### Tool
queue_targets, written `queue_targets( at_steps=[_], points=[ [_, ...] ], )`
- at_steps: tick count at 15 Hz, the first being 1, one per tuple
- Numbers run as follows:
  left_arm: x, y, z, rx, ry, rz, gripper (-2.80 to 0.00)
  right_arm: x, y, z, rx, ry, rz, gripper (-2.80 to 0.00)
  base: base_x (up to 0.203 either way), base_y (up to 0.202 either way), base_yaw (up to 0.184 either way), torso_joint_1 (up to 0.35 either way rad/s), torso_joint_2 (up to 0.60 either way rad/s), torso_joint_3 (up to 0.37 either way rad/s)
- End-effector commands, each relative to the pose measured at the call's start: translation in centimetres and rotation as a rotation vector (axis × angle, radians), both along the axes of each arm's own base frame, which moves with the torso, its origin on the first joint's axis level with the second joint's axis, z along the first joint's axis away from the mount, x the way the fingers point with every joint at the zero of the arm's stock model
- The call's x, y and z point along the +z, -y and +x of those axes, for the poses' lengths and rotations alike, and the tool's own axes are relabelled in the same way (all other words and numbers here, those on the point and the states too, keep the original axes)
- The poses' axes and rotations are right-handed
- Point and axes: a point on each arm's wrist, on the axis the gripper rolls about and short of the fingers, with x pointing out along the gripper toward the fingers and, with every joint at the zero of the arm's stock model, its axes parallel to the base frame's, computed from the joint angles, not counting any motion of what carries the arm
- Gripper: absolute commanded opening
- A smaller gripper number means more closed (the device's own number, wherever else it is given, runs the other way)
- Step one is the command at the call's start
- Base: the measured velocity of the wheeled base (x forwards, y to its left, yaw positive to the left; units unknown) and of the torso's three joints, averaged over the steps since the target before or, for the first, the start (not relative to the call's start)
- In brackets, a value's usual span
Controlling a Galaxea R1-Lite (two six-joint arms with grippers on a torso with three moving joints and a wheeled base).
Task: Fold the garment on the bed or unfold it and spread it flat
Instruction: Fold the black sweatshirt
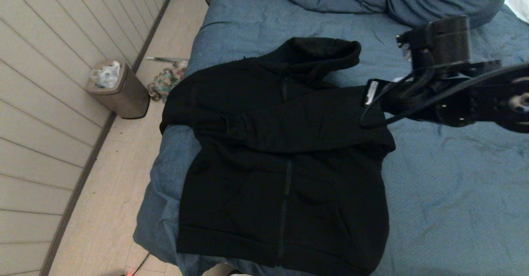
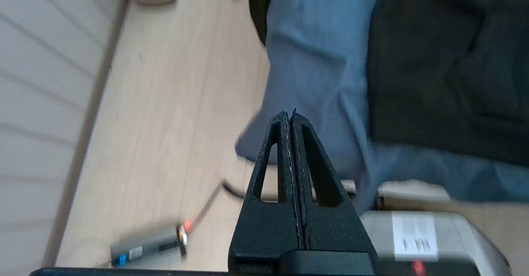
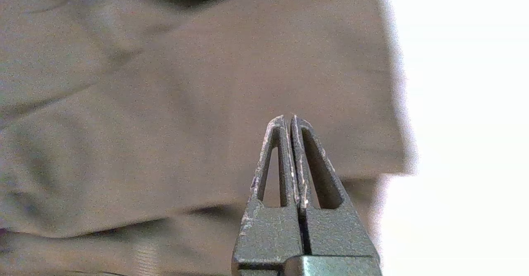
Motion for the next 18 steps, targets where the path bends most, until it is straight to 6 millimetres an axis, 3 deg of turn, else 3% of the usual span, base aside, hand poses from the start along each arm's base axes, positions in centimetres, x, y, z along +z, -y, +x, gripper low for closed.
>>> queue_targets(
  at_steps=[1,3,5,7,9,11,14,16,18],
  points=[
    [2.5,0.0,0.1,-0.004,0.019,-0.019,-2.8,1.3,4.3,-2.8,-0.048,0.033,0.028,-2.8,0.0,0.0,0.0,0.0,0.0,0.0],
    [7.9,0.0,1.4,-0.008,-0.012,-0.114,-2.8,1.4,7.9,-4.7,-0.08,0.027,0.025,-2.8,0.0,0.0,0.0,0.0,0.0,0.0],
    [12.4,0.1,5.2,-0.018,-0.114,-0.204,-2.8,2.1,10.3,-7.2,-0.102,0.015,0.033,-2.8,0.0,0.0,0.0,0.0,0.0,0.0],
    [15.3,0.2,11.8,-0.038,-0.274,-0.303,-2.8,3.2,12.0,-10.7,-0.115,0.001,0.049,-2.8,0.0,0.0,0.0,0.0,0.0,0.0],
    [16.1,0.1,19.8,-0.035,-0.427,-0.393,-2.8,4.1,12.9,-13.3,-0.139,-0.022,0.048,-2.8,0.0,0.0,0.0,0.0,0.0,0.0],
    [14.0,-0.4,28.6,-0.013,-0.579,-0.463,-2.8,5.4,13.1,-15.2,-0.164,-0.057,0.043,-2.8,0.0,0.0,0.0,0.0,0.0,0.0],
    [6.7,-1.5,39.4,0.025,-0.755,-0.495,-2.8,7.9,12.7,-17.3,-0.177,-0.074,0.047,-2.8,0.0,0.0,0.0,0.0,0.0,0.0],
    [2.6,-2.4,44.8,0.037,-0.783,-0.508,-2.8,8.0,12.8,-17.9,-0.2,-0.109,0.054,-2.8,0.0,0.0,0.0,0.0,0.0,0.0],
    [1.9,-3.4,48.5,0.026,-0.71,-0.511,-2.8,8.3,12.9,-18.1,-0.214,-0.095,0.051,-2.8,0.0,0.0,0.0,0.0,0.0,0.0]
  ],
)
